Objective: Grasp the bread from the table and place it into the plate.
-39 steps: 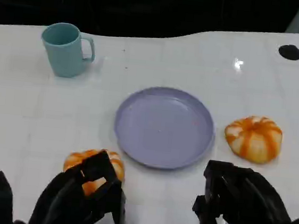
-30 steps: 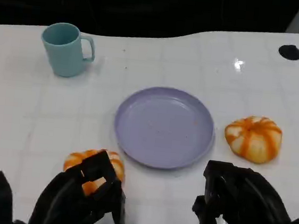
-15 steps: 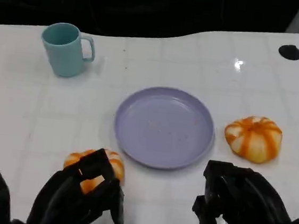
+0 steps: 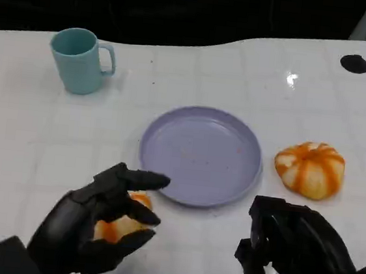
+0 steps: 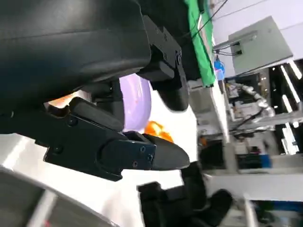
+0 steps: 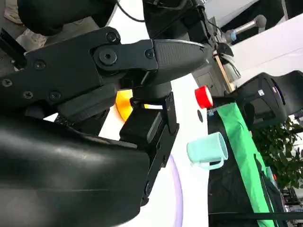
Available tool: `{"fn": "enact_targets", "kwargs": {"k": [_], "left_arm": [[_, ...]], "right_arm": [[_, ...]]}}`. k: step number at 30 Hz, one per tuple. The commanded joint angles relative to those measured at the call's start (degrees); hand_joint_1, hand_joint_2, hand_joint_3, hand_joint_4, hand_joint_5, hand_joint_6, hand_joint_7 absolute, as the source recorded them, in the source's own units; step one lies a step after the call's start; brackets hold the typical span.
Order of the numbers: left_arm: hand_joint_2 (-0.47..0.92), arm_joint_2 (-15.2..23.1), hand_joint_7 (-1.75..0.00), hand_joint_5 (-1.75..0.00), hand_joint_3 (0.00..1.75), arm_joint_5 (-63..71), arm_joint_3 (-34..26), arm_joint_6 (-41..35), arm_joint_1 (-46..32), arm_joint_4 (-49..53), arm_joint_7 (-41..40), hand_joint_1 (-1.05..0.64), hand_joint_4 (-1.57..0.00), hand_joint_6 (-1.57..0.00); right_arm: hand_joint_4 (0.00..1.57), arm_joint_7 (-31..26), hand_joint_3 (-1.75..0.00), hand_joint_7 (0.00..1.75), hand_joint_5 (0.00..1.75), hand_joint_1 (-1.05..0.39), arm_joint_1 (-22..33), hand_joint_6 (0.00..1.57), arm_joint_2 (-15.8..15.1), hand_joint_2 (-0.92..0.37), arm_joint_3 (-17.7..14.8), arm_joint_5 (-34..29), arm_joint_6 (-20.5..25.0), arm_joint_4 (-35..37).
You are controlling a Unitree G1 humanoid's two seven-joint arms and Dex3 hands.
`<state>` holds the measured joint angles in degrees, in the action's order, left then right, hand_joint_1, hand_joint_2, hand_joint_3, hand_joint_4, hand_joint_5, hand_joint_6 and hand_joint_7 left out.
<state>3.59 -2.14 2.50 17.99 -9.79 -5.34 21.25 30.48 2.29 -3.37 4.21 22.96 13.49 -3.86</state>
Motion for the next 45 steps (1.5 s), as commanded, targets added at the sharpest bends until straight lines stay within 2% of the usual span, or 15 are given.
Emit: {"fn": "enact_targets", "kwargs": {"k": [1,9,13,23,28,33,36,45], "left_arm": [[0.92,3.50,-0.13,-0.81,0.13,8.59,0.00,2.79,-0.09,-2.09,-4.31,-0.73,-0.06,-0.27],[0.92,8.55,-0.06,-0.74,0.06,25.68,-0.01,1.97,0.37,-6.36,-11.38,-0.76,0.00,-0.23],[0.92,10.65,-0.04,-0.62,0.03,33.51,0.11,-0.33,0.34,-9.50,-13.22,-0.76,0.00,-0.23],[0.92,15.09,-0.02,-0.56,0.05,45.38,3.05,-10.03,2.10,-13.64,-9.65,-0.78,-0.02,-0.22],[0.92,16.66,-0.03,-0.56,0.03,49.40,5.47,-12.37,3.58,-12.26,-9.45,-0.78,-0.07,-0.26],[0.92,18.38,0.00,-0.53,0.04,51.41,7.85,-16.03,5.50,-11.43,-5.00,-0.76,-0.04,-0.22],[0.92,18.75,-0.01,-0.49,0.02,51.42,8.76,-17.50,6.66,-10.73,-3.95,-0.75,-0.08,-0.24],[0.91,19.09,0.00,-0.33,0.00,51.27,12.65,-20.77,13.46,-0.90,-2.35,-0.71,-0.17,-0.23]], "right_arm": [[1.29,-0.05,-0.37,1.55,1.62,-0.93,-0.21,1.11,-0.60,-0.92,-0.31,0.22,0.16,-0.77],[1.30,-0.63,-0.36,1.54,1.61,-0.93,-0.02,1.11,-0.69,-0.92,-0.08,-0.02,0.36,-1.23],[1.29,-0.44,-0.36,1.54,1.61,-0.93,-0.09,1.11,-0.72,-0.92,-0.02,0.07,0.14,-1.03],[1.29,-1.12,-0.37,1.55,1.62,-0.92,-0.60,1.11,-0.66,-0.92,0.20,-0.22,0.66,-0.73],[1.29,-1.16,-0.36,1.56,1.63,-0.92,-0.85,1.11,-0.72,-0.92,0.11,-0.19,0.80,-0.43],[1.29,-1.34,-0.35,1.55,1.63,-0.94,-0.91,1.11,-0.52,-0.92,0.30,-0.65,0.37,0.00],[1.29,-1.66,-0.33,1.53,1.62,-0.94,-0.85,1.12,-0.42,-0.92,0.29,-0.83,0.80,-0.26],[1.28,-1.36,-0.37,1.57,1.64,-0.93,-0.77,1.11,-0.38,-0.92,0.38,-0.91,0.24,-0.32]]}}
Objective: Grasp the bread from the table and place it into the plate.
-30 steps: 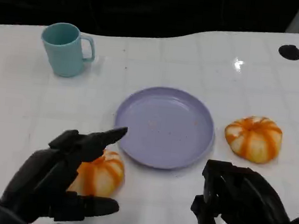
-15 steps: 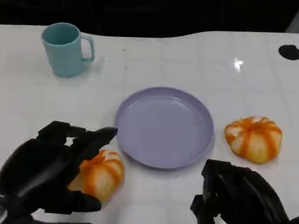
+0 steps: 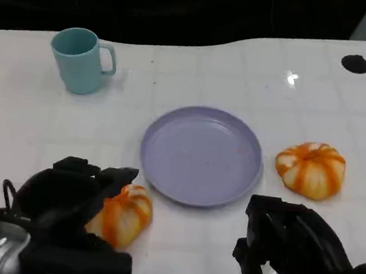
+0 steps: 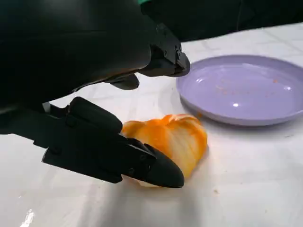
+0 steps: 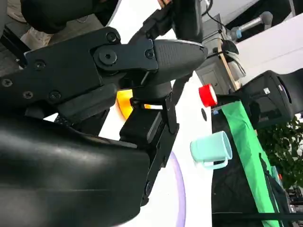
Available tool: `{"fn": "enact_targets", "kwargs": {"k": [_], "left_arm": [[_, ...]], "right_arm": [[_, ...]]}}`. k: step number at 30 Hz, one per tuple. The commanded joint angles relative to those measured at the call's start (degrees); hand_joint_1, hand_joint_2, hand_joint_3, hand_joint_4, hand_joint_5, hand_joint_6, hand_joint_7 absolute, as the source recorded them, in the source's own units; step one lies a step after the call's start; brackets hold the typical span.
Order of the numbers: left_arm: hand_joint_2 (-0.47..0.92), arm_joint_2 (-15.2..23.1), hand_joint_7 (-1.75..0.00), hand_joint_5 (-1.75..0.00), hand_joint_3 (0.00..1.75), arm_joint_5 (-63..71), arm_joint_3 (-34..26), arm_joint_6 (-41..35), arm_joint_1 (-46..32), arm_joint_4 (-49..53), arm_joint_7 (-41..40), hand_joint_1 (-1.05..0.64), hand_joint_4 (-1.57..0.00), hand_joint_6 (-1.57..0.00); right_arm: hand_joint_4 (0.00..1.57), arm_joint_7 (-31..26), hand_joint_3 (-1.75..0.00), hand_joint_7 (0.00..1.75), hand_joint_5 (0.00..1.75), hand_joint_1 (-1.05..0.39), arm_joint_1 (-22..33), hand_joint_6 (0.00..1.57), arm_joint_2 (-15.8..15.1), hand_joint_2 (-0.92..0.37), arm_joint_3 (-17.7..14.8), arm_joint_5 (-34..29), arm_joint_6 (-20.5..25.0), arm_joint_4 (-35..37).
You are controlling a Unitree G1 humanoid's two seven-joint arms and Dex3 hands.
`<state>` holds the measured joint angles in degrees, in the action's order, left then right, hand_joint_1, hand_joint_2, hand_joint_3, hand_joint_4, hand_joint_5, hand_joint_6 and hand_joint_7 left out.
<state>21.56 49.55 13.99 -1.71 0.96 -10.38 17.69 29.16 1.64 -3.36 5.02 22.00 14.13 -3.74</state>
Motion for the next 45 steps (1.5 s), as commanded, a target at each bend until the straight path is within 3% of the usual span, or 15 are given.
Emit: {"fn": "enact_targets", "kwargs": {"k": [1,10,13,14,16,17,18,19,20,22,24,29,39,45], "left_arm": [[0.92,0.90,0.00,-0.32,0.01,-1.11,1.42,-1.24,3.54,5.82,1.32,-0.71,-0.17,-0.22],[0.92,0.10,-0.03,-0.31,0.06,-5.44,3.64,2.42,8.71,22.27,-5.62,-0.58,-0.25,-0.28],[0.92,-0.35,-0.08,-0.35,0.10,-8.44,2.77,4.85,9.15,25.89,-8.76,-0.48,-0.40,-0.46],[0.92,-0.56,-0.11,-0.61,0.14,-9.63,2.34,6.02,9.27,27.22,-10.23,-0.38,-0.54,-0.70],[0.92,-0.49,-0.14,-0.83,0.22,-10.87,2.20,8.09,9.49,28.97,-12.84,-0.31,-0.64,-0.90],[0.90,-0.31,-0.23,-1.09,0.38,-11.08,2.32,8.99,9.55,29.45,-13.98,-0.25,-0.74,-1.05],[0.86,0.04,-0.33,-1.26,0.51,-10.81,2.50,10.19,9.52,29.78,-15.71,-0.23,-0.75,-1.08],[0.80,0.39,-0.63,-1.48,0.72,-10.33,2.70,11.19,9.50,29.98,-17.34,-0.22,-0.79,-1.06],[0.72,0.69,-1.08,-1.64,0.93,-9.88,2.89,11.91,9.50,30.13,-18.57,-0.23,-0.82,-0.93],[0.71,1.42,-1.53,-1.72,1.01,-8.12,3.41,12.45,9.49,29.85,-20.89,-0.24,-0.84,-0.75],[0.75,2.00,-1.70,-1.74,0.94,-6.49,3.75,12.23,9.40,29.15,-22.72,-0.24,-0.83,-0.65],[0.76,3.51,-1.75,-1.75,0.84,-1.86,3.71,9.58,8.41,25.61,-26.06,-0.19,-0.82,-0.61],[0.70,4.08,-1.75,-1.75,0.80,-2.19,0.94,5.73,6.18,17.50,-25.74,-0.16,-0.83,-0.62],[0.52,0.43,-1.75,-1.75,1.07,-8.14,-2.11,7.09,6.17,16.05,-28.54,-0.12,-0.86,-0.65]], "right_arm": [[1.28,0.06,-0.37,1.57,1.64,-0.93,-0.11,1.11,-0.42,-0.92,-0.49,0.13,-0.44,-0.41],[1.28,0.28,-0.36,1.56,1.64,-0.94,0.29,1.11,-0.80,-0.92,-0.62,0.46,0.04,-1.21],[1.28,0.47,-0.35,1.55,1.63,-0.93,0.46,1.11,-0.74,-0.92,-0.72,0.73,-0.06,-1.28],[1.28,0.49,-0.36,1.55,1.63,-0.93,0.52,1.11,-0.76,-0.92,-0.69,0.65,-0.24,-1.31],[1.29,0.57,-0.36,1.55,1.63,-0.92,0.58,1.11,-0.82,-0.92,-0.62,0.46,-0.57,-1.36],[1.29,0.60,-0.37,1.56,1.63,-0.93,0.61,1.10,-0.86,-0.92,-0.59,0.39,-0.64,-1.43],[1.29,0.62,-0.38,1.56,1.63,-0.93,0.64,1.10,-0.87,-0.92,-0.61,0.44,-0.58,-1.52],[1.29,0.60,-0.38,1.56,1.63,-0.93,0.66,1.10,-0.85,-0.92,-0.68,0.60,-0.37,-1.60],[1.29,0.57,-0.37,1.55,1.63,-0.93,0.68,1.10,-0.82,-0.92,-0.74,0.75,-0.17,-1.68],[1.28,0.71,-0.37,1.55,1.63,-0.93,0.68,1.10,-0.83,-0.92,-0.79,0.84,-0.25,-1.68],[1.28,0.51,-0.37,1.55,1.63,-0.93,0.68,1.10,-0.80,-0.92,-0.78,0.80,-0.07,-1.88],[1.29,0.59,-0.39,1.56,1.63,-0.92,0.61,1.10,-0.86,-0.92,-0.79,0.79,-0.04,-2.01],[1.29,0.59,-0.39,1.56,1.63,-0.92,0.74,1.11,-0.75,-0.92,-0.77,0.53,-0.67,-1.83],[1.30,0.01,-0.37,1.55,1.63,-0.93,0.59,1.11,-0.69,-0.92,-0.66,0.35,0.18,-1.67]]}}
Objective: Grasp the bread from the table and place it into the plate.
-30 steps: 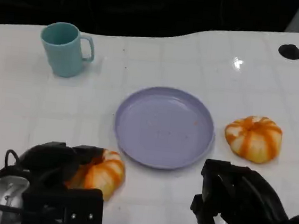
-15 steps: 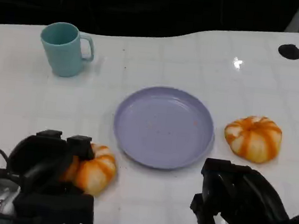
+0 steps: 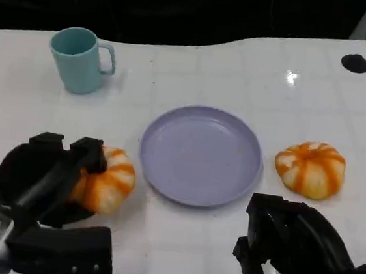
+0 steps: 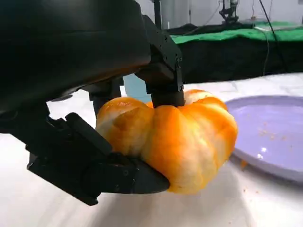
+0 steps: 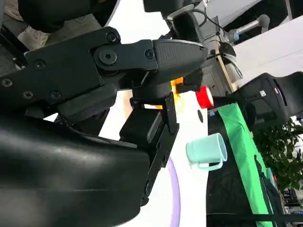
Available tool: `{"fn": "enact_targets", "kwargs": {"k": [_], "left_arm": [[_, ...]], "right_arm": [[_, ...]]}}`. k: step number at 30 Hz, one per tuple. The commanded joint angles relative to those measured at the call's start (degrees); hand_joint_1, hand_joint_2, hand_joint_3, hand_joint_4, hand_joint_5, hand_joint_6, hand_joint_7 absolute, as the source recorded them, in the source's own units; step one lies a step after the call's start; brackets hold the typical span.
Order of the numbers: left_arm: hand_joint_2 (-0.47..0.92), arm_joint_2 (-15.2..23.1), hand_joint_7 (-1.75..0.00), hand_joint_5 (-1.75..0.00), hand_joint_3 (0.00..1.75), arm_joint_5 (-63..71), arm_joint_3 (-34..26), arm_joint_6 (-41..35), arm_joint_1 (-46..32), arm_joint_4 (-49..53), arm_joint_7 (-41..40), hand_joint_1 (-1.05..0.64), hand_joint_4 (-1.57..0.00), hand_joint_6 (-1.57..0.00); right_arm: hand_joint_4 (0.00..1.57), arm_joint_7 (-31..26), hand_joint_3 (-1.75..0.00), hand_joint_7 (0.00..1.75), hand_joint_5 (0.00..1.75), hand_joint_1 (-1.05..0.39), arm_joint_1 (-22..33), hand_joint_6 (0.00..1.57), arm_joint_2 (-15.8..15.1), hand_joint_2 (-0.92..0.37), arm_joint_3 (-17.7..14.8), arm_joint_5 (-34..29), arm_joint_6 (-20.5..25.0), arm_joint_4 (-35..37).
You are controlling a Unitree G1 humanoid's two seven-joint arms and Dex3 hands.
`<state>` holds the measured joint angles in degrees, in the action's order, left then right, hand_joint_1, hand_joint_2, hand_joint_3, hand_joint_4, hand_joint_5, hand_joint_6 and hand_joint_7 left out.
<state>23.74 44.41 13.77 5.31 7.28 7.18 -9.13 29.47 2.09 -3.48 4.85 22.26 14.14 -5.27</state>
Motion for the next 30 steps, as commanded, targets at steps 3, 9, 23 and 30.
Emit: {"fn": "enact_targets", "kwargs": {"k": [3,9,23,30], "left_arm": [[0.44,-3.51,-1.74,-1.75,1.18,-5.42,-2.87,0.91,0.37,-1.58,-2.76,-0.09,-0.88,-0.67],[0.35,-5.08,-1.75,-1.75,1.34,-7.01,-3.23,3.78,3.76,0.62,-5.05,-0.04,-0.91,-0.71],[0.32,-9.18,-1.75,-1.75,1.41,-9.08,1.58,12.59,18.56,15.00,-3.91,-0.08,-0.92,-0.75],[0.29,-11.88,-1.75,-1.75,1.44,-8.98,4.37,14.11,25.26,24.12,-3.92,-0.08,-0.93,-0.76]], "right_arm": [[1.29,-0.59,-0.36,1.55,1.63,-0.94,0.12,1.11,-0.48,-0.92,-0.54,0.29,0.81,-0.26],[1.29,-0.13,-0.36,1.55,1.63,-0.92,0.05,1.11,-0.47,-0.92,-0.62,0.28,0.20,0.35],[1.28,0.37,-0.37,1.55,1.63,-0.93,0.40,1.11,-0.66,-0.92,-0.65,-0.03,-0.78,1.07],[1.28,0.81,-0.37,1.55,1.63,-0.92,0.58,1.11,-0.77,-0.92,-0.88,0.49,-0.62,1.04]]}}
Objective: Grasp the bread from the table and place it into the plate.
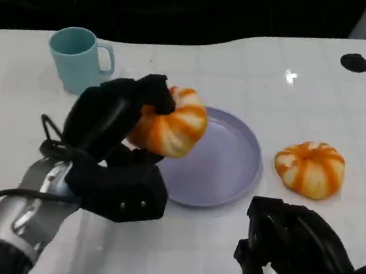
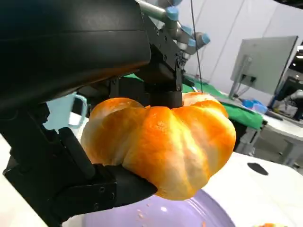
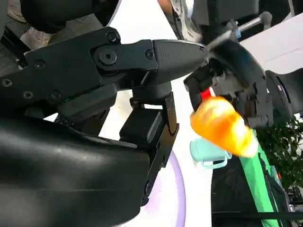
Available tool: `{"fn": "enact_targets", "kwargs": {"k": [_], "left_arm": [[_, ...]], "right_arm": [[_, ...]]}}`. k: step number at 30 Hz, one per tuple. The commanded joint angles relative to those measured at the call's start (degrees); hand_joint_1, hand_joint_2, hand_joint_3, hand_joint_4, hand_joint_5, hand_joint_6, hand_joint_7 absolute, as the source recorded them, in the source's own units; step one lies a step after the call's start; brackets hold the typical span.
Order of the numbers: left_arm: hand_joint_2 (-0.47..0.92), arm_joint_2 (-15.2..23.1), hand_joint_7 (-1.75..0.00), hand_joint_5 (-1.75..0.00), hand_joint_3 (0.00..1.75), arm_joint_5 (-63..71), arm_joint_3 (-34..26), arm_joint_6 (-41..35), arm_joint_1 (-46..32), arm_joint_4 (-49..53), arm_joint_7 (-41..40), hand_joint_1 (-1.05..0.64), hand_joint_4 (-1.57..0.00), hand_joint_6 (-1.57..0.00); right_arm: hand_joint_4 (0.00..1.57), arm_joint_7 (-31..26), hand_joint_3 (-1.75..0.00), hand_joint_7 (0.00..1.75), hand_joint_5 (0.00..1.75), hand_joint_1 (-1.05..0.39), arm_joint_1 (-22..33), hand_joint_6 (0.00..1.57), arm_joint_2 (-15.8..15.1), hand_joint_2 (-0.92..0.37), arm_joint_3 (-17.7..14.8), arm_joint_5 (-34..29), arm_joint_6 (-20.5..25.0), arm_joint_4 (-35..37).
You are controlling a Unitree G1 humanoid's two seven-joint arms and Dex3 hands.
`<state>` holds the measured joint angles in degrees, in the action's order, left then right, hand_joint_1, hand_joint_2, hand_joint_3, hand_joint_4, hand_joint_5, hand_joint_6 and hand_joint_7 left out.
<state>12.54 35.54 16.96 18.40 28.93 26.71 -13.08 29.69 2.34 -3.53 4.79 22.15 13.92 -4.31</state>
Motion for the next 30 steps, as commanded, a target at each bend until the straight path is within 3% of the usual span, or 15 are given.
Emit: {"fn": "enact_targets", "kwargs": {"k": [1,4,7,14,15,16,17,18,19,20,22,24,28,30], "left_arm": [[0.30,-1.09,-1.75,-1.75,1.44,-0.38,1.50,1.29,4.47,6.13,0.28,-0.08,-0.93,-0.76],[0.33,-2.12,-1.75,-1.75,1.43,-1.58,2.21,1.78,6.82,10.24,2.27,-0.10,-0.94,-0.75],[0.31,-3.15,-1.63,-1.75,1.37,-1.72,2.73,3.19,8.95,14.83,1.53,-0.11,-0.94,-0.82],[0.38,-4.89,-1.61,-1.75,1.38,-3.66,3.31,4.15,12.77,22.91,4.95,-0.17,-0.92,-0.80],[0.44,-5.15,-1.43,-1.75,1.25,-4.08,3.42,3.16,13.16,23.19,6.48,-0.17,-0.85,-0.77],[0.54,-5.39,-1.06,-1.66,0.96,-4.53,3.48,2.39,13.47,23.38,8.00,-0.20,-0.72,-0.74],[0.63,-5.53,-0.80,-1.54,0.74,-4.83,3.51,1.88,13.65,23.45,9.02,-0.23,-0.66,-0.75],[0.70,-5.33,-0.62,-1.48,0.58,-4.63,3.84,2.10,13.81,23.71,9.71,-0.24,-0.63,-0.78],[0.81,-5.02,-0.39,-1.20,0.38,-4.21,4.31,2.34,13.96,23.90,10.12,-0.32,-0.57,-0.72],[0.86,-4.27,-0.28,-1.07,0.29,-2.43,5.73,1.75,14.27,23.65,10.64,-0.35,-0.54,-0.70],[0.91,-3.25,-0.08,-0.61,0.33,0.34,8.01,0.44,14.70,23.13,11.51,-0.54,-0.36,-0.50],[0.92,-2.73,-0.02,-0.42,0.38,1.58,9.32,-0.42,14.88,22.77,12.56,-0.67,-0.23,-0.33],[0.92,-1.78,0.00,-0.33,0.48,2.45,10.68,-2.20,14.64,21.08,15.30,-0.81,-0.03,-0.18],[0.92,-1.37,0.00,-0.30,0.51,2.60,11.12,-2.70,14.47,20.23,16.25,-0.84,-0.01,-0.17]], "right_arm": [[1.28,0.71,-0.37,1.55,1.63,-0.92,0.38,1.10,-0.75,-0.92,-0.88,0.68,-0.42,0.08],[1.28,0.71,-0.36,1.55,1.63,-0.92,0.45,1.09,-0.75,-0.92,-1.01,0.83,-0.16,-0.06],[1.28,0.53,-0.36,1.55,1.62,-0.92,0.49,1.09,-0.71,-0.92,-1.04,0.83,0.04,-0.25],[1.28,0.55,-0.35,1.56,1.62,-0.92,0.49,1.10,-0.48,-0.92,-0.93,0.64,-0.48,0.00],[1.28,0.36,-0.35,1.56,1.62,-0.92,0.55,1.10,-0.47,-0.92,-0.85,0.52,-0.39,-0.17],[1.28,0.35,-0.36,1.55,1.62,-0.92,0.58,1.10,-0.49,-0.92,-0.78,0.37,-0.54,-0.23],[1.28,0.35,-0.36,1.55,1.62,-0.92,0.58,1.09,-0.51,-0.92,-0.72,0.27,-0.66,-0.25],[1.28,0.45,-0.36,1.55,1.62,-0.92,0.55,1.09,-0.50,-0.92,-0.73,0.34,-0.67,-0.20],[1.28,0.53,-0.36,1.55,1.62,-0.92,0.52,1.09,-0.49,-0.92,-0.75,0.42,-0.67,-0.16],[1.28,0.48,-0.36,1.55,1.62,-0.92,0.53,1.09,-0.49,-0.92,-0.73,0.38,-0.66,-0.23],[1.28,0.36,-0.36,1.55,1.62,-0.92,0.57,1.09,-0.37,-0.92,-0.72,0.48,-0.50,-0.34],[1.28,0.46,-0.35,1.55,1.62,-0.92,0.60,1.10,-0.35,-0.92,-0.68,0.51,-0.59,-0.38],[1.28,0.40,-0.36,1.55,1.62,-0.92,0.72,1.09,-0.49,-0.92,-0.58,0.32,-0.57,-0.71],[1.28,0.32,-0.36,1.55,1.62,-0.93,0.76,1.09,-0.54,-0.92,-0.58,0.28,-0.49,-0.83]]}}
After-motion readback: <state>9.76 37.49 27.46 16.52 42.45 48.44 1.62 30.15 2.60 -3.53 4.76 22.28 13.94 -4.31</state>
